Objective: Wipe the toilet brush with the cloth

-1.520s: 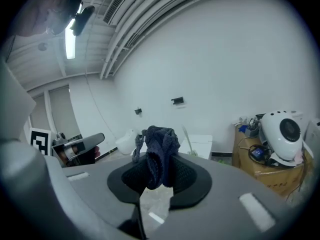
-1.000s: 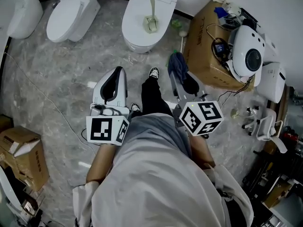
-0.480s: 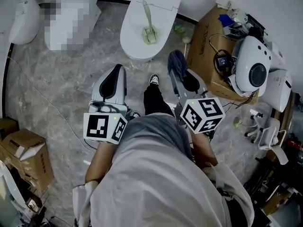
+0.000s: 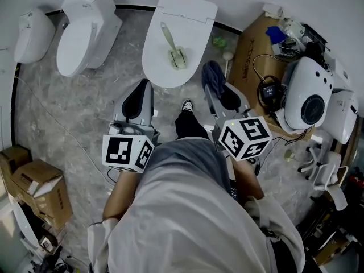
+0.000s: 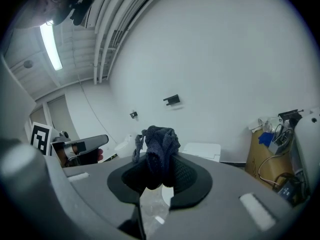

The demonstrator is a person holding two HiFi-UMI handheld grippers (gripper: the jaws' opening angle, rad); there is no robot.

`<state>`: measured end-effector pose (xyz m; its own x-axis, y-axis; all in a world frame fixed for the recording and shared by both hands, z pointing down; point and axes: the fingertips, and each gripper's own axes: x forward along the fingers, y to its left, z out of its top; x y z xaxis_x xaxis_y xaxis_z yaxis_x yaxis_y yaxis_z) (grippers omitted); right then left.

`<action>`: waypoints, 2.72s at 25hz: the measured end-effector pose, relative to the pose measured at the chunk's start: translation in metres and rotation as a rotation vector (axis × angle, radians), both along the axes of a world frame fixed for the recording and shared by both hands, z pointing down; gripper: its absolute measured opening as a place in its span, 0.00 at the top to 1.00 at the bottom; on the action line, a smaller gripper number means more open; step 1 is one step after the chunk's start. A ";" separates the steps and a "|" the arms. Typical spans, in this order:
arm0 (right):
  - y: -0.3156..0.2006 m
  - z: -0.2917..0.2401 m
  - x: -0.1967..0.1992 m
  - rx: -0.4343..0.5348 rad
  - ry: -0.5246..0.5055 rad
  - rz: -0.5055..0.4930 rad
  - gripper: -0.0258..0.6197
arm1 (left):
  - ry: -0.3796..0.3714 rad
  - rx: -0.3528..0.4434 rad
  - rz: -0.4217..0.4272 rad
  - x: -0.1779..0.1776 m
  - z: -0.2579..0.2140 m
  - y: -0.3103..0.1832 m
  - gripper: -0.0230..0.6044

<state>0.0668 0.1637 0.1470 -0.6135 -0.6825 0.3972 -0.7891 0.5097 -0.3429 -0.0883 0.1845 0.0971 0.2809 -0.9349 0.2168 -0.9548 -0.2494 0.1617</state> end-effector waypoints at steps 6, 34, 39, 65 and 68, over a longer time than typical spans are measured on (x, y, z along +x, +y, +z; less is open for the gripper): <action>-0.055 0.009 0.009 -0.020 -0.007 -0.039 0.85 | -0.004 -0.027 -0.027 0.010 0.014 -0.058 0.96; -0.164 0.104 -0.014 -0.140 -0.030 -0.196 0.85 | 0.031 -0.225 -0.145 -0.025 0.143 -0.197 0.96; -0.181 0.126 -0.026 -0.157 -0.023 -0.194 0.85 | 0.068 -0.280 -0.151 -0.035 0.182 -0.202 0.96; -0.236 0.258 -0.075 -0.286 -0.034 -0.189 0.85 | 0.202 -0.244 -0.052 -0.022 0.227 -0.263 0.96; -0.241 0.279 -0.081 -0.312 -0.039 -0.198 0.85 | 0.217 -0.237 -0.058 -0.023 0.228 -0.264 0.96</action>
<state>-0.0147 -0.0775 0.4258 -0.7403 -0.3990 0.5410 -0.6689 0.5171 -0.5340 -0.1114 -0.0795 0.3254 0.2919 -0.8814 0.3714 -0.9034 -0.1265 0.4098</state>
